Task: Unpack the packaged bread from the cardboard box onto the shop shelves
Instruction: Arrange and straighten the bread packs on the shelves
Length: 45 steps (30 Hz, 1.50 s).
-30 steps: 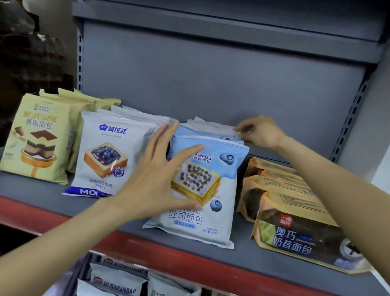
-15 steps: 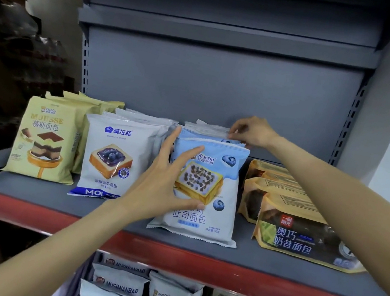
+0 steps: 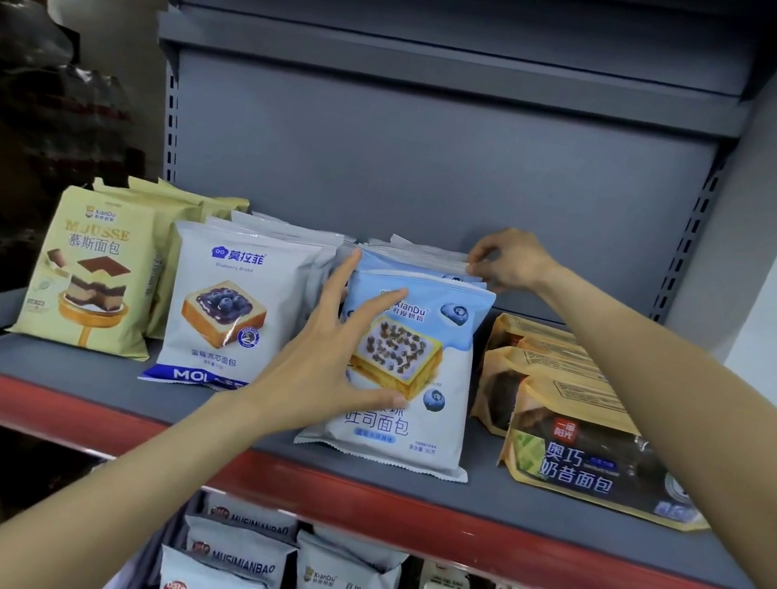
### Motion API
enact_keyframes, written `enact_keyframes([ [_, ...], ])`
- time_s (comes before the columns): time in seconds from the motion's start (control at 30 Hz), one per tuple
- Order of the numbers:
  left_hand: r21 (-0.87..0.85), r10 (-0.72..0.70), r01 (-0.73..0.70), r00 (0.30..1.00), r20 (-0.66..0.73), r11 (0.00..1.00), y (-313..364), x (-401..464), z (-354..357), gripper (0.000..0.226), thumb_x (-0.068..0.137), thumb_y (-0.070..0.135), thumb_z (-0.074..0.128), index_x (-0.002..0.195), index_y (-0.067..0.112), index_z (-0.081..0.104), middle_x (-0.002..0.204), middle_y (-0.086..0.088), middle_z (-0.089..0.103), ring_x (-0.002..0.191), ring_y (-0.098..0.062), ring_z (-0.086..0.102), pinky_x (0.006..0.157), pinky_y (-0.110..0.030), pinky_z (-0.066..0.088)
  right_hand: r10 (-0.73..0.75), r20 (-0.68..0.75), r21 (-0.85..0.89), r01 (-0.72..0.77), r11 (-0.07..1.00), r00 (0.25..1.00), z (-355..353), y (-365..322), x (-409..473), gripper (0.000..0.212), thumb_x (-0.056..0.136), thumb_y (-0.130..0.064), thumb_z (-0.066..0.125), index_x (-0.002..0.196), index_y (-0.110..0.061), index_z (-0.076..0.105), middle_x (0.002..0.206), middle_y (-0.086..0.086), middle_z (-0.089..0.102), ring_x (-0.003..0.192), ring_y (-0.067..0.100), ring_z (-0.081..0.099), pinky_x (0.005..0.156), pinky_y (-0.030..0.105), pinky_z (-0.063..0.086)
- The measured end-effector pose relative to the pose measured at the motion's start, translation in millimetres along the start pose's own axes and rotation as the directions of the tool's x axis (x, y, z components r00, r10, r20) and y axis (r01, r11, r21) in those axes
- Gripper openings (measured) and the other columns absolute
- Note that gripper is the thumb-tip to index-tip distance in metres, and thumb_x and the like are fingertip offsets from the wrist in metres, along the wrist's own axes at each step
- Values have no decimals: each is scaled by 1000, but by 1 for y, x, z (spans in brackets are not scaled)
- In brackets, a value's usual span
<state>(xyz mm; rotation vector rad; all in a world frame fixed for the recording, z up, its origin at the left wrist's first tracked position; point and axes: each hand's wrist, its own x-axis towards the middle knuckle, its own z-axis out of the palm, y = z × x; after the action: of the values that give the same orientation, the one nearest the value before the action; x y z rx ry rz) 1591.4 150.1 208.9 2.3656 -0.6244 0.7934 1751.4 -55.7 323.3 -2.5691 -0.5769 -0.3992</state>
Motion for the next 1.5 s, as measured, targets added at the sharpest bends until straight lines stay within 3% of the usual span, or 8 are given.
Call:
enact_keyframes([
  [0.3,-18,-29,29,1000,10,999,2,-1,-1,98,65,44,82,144,44,23,151,19,-29,142,1,-18,112,-23,17,-17,-93,-56,12,998,995,-4,7,-3,11,81,-9,69,89,-3,73,89,2,70,62,-1,53,48,-3,33],
  [0.4,-46,-34,35,999,21,998,7,-1,-1,105,64,41,84,143,48,15,149,19,-31,137,13,-15,106,-5,14,-17,-112,-97,6,995,994,-10,11,-6,12,81,-10,69,90,-3,73,97,8,72,77,7,58,66,6,41],
  [0.5,-126,-93,90,996,-18,988,9,-4,5,122,63,32,86,142,44,-5,150,14,-32,121,31,-20,88,13,8,-6,-113,-68,-2,998,994,-10,14,-12,13,83,-11,69,93,-4,73,98,8,71,80,10,57,56,-1,37],
  [0.63,-410,-266,271,961,71,871,1,-3,10,138,62,25,87,141,40,-26,157,16,5,141,2,17,114,-21,21,32,-103,45,-28,999,994,-5,16,-21,20,88,-14,63,106,-7,68,108,12,69,84,13,58,68,6,45],
  [0.73,-498,-314,385,923,223,777,-6,1,10,142,66,13,85,140,33,-35,142,19,42,121,4,49,110,-32,35,101,-71,262,-79,962,992,-10,7,-51,39,96,-26,50,133,-13,46,127,10,56,92,21,61,77,24,51],
  [0.9,-525,-338,434,900,274,732,-11,11,10,144,62,4,86,142,28,-31,128,24,46,116,3,50,109,-34,35,48,183,574,-146,805,982,-16,-11,-123,64,93,-49,44,146,-35,12,154,3,22,128,29,44,104,40,42],
  [1.07,-540,-301,438,896,325,719,-9,25,12,150,54,5,90,144,32,-26,134,19,46,123,-4,49,109,-40,38,-105,315,503,-72,861,943,2,-12,-137,113,79,-14,72,145,-39,-16,145,-1,40,127,15,46,100,29,39],
  [1.5,-588,-192,370,919,344,719,-9,30,8,130,66,-2,82,146,32,-15,130,18,48,117,4,51,95,-22,47,-74,229,420,-30,907,971,22,-30,-133,124,68,-17,82,141,-51,-12,149,2,32,126,19,46,102,34,44],
])
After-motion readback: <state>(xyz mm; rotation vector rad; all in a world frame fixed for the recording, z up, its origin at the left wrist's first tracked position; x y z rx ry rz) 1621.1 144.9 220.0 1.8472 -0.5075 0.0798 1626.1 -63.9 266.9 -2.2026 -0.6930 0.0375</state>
